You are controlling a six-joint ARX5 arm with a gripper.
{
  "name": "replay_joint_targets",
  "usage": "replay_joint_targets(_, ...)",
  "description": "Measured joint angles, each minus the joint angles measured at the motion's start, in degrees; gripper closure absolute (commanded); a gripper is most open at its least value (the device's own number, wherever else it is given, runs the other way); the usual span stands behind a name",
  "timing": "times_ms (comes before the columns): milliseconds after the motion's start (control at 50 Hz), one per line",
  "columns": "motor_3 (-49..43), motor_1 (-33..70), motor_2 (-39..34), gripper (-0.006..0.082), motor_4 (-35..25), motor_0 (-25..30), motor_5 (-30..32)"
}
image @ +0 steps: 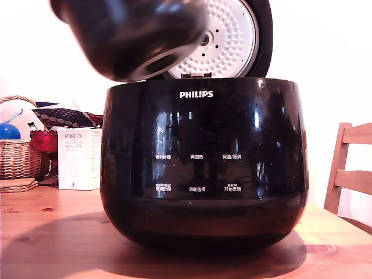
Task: Place the pot you are holding inside the rice cooker
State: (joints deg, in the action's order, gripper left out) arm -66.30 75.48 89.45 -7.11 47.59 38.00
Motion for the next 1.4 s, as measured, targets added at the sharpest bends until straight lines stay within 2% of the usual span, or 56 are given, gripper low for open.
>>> replay_joint_targets(640, 6.54, 6.58, 0.02, 0.0791, -1.57, 3.34, -0.52)
replay_joint_targets(980, 6.01, 10.93, 0.02, 0.0791, -1.84, 3.82, -0.11)
replay_joint_targets(1180, 5.35, 13.31, 0.04, 0.0791, 0.02, 4.59, 3.21)
replay_joint_targets(1260, 4.2, 13.94, 0.28, 0.0791, 2.99, 5.01, 5.09)
replay_joint_targets(1280, 3.76, 14.1, 0.44, 0.0791, 3.5, 5.22, 8.44)
replay_joint_targets(1320, 3.19, 14.53, 0.76, 0.0791, 5.29, 5.79, 8.74)
replay_joint_targets(1360, 2.34, 14.88, 0.98, 0.0791, 6.69, 6.34, 12.5)
replay_joint_targets(1400, 1.9, 15.06, 0.98, 0.0791, 7.8, 6.8, 12.5)
